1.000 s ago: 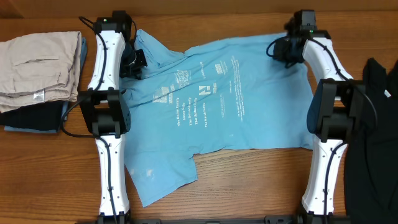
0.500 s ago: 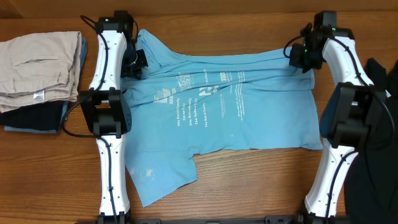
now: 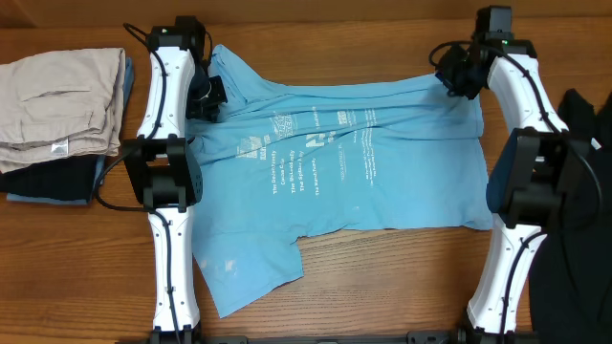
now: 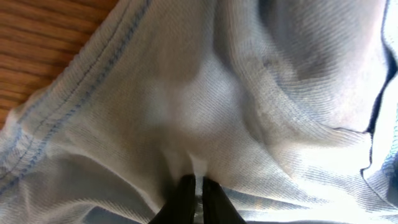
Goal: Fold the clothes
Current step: 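Regrasp the top-right edge with right gripper and pull it rightward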
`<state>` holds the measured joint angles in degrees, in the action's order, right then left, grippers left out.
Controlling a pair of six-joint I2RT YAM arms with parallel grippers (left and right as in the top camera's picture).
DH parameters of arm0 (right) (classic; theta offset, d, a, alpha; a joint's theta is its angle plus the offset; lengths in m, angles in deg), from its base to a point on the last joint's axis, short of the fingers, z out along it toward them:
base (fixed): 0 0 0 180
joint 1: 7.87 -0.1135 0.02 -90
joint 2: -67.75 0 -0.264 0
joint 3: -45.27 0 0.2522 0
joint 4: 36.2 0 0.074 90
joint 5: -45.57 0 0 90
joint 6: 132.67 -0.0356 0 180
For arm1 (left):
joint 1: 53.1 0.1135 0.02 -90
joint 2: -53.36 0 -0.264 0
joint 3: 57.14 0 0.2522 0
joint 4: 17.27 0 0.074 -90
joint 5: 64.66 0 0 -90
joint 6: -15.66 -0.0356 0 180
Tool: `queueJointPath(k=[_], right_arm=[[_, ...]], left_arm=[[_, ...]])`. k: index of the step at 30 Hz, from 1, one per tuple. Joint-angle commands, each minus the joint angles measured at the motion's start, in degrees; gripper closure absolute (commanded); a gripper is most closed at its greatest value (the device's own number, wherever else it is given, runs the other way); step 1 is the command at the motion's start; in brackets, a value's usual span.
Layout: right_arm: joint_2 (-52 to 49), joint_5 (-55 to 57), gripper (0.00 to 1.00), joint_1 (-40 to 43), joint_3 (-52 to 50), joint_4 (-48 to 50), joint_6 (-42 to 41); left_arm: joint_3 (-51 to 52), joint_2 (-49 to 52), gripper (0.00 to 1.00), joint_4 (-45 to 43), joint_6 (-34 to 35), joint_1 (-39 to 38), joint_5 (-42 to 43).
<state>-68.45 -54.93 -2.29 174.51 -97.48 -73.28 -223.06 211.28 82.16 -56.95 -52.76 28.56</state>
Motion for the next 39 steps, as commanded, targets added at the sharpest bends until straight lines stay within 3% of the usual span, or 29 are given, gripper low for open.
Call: queueJointPath(k=[1,11,18,29,39], right_arm=[[-4.1,-0.2,0.73,0.1,0.0,1.2,-2.8],[-5.4,0.2,0.78,0.1,0.0,4.7,-5.7],[-5.4,0.2,0.96,0.1,0.0,6.5,-5.7],[-5.2,-5.0,0.96,0.1,1.0,15.6,-5.7],[-8.1,0.6,0.96,-0.4,0.0,27.7,-5.7]], left_arm=[[2.0,2.3,0.89,-0.2,-1.1,0.8,-5.1],[2.0,2.3,0.90,-0.2,-1.1,0.7,-5.2],[2.0,2.3,0.91,-0.2,-1.1,0.7,-5.2],[2.0,2.3,0.91,-0.3,-1.1,0.7,-5.2],[2.0,2.3,0.91,-0.4,-1.1,0.7,-5.2]])
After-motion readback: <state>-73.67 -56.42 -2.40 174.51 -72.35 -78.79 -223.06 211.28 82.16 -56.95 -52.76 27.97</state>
